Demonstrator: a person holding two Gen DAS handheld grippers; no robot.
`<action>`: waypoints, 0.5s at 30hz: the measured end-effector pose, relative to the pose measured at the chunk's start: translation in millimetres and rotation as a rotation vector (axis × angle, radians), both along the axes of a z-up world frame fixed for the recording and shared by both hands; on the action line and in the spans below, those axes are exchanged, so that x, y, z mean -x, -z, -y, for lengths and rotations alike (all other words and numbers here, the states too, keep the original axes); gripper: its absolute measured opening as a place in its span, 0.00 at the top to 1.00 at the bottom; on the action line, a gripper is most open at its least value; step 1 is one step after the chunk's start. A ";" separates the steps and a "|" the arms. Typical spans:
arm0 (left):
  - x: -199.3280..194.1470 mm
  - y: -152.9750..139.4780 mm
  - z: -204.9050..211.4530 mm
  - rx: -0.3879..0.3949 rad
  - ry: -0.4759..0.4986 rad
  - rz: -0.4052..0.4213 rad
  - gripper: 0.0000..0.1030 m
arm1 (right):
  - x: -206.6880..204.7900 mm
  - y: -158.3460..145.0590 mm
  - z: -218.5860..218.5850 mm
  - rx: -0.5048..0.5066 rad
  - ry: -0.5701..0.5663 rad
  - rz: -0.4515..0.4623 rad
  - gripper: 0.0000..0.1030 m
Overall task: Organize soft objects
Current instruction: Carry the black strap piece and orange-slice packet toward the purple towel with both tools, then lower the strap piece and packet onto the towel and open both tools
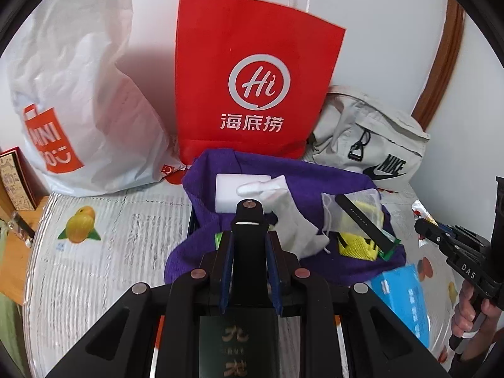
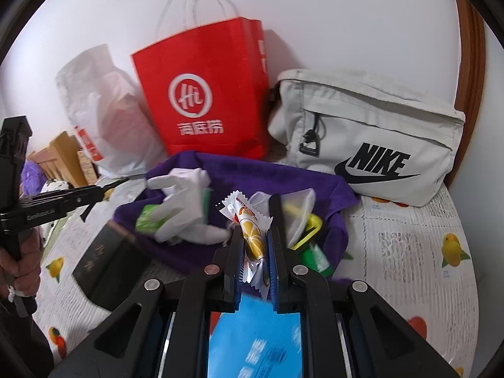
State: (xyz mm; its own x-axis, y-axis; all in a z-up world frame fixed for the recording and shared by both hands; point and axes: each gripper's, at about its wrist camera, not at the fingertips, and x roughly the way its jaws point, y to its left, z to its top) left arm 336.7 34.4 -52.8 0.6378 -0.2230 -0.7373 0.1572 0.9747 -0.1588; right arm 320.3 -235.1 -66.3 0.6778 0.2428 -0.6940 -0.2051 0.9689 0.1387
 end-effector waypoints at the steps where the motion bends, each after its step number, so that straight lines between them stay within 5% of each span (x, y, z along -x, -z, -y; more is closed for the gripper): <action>1: -5.9 2.1 1.2 -0.006 0.000 -0.007 0.81 | -4.9 1.9 1.7 0.002 0.004 -0.006 0.87; 15: -59.2 30.1 5.3 -0.013 -0.025 -0.079 0.81 | -55.2 30.1 -1.9 0.044 0.009 -0.075 0.86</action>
